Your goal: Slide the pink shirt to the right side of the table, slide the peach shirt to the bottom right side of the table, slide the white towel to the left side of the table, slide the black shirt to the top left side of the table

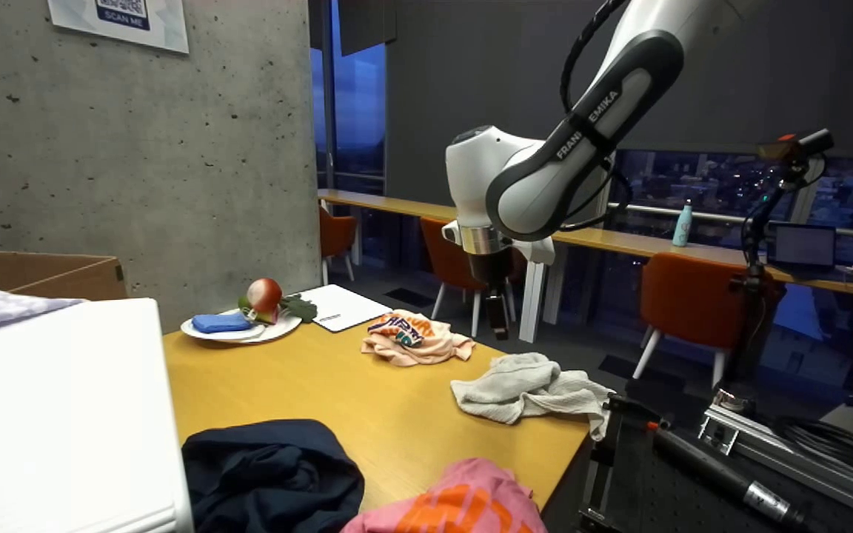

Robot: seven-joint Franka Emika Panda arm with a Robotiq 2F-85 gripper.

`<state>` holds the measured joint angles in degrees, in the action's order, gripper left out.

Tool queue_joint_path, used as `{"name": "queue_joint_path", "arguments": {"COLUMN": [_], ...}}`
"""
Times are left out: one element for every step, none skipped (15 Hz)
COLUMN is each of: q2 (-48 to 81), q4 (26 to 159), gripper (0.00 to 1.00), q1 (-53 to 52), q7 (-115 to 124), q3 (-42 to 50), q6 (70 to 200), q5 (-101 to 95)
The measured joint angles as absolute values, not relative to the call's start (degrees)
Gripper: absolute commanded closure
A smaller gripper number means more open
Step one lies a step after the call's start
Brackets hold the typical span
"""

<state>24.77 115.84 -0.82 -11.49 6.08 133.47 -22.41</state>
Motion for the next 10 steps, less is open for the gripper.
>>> {"name": "queue_joint_path", "arguments": {"q2": [23.99, 23.49, 23.28, 23.28, 23.39, 23.6, 23.75, 23.83, 23.87, 23.88], "q4": [115.84, 115.84, 115.85, 115.93, 116.09, 116.27, 116.66, 117.17, 117.72, 118.23], "gripper": [0.0, 0.0, 0.0, 0.0, 0.0, 0.0, 0.0, 0.0, 0.0, 0.0], "q1": [-0.93, -1.08, -1.31, -1.59, -1.88, -2.18, -2.51, -2.78, -2.99, -3.25], "q7": [-12.01, -12.5, -12.98, -13.39, -13.7, -13.89, -13.98, -14.04, -14.35, -14.73], "q3": [4.24, 2.37, 0.64, -0.95, -2.37, -3.62, -4.73, -5.73, -6.72, -7.69], "q6": [133.03, 132.57, 132.34, 132.23, 132.16, 132.14, 132.14, 132.14, 132.14, 132.14], "q5": [-20.97, -19.53, -18.12, -16.73, -15.57, -14.65, -13.76, -12.95, -11.89, -10.88]}}
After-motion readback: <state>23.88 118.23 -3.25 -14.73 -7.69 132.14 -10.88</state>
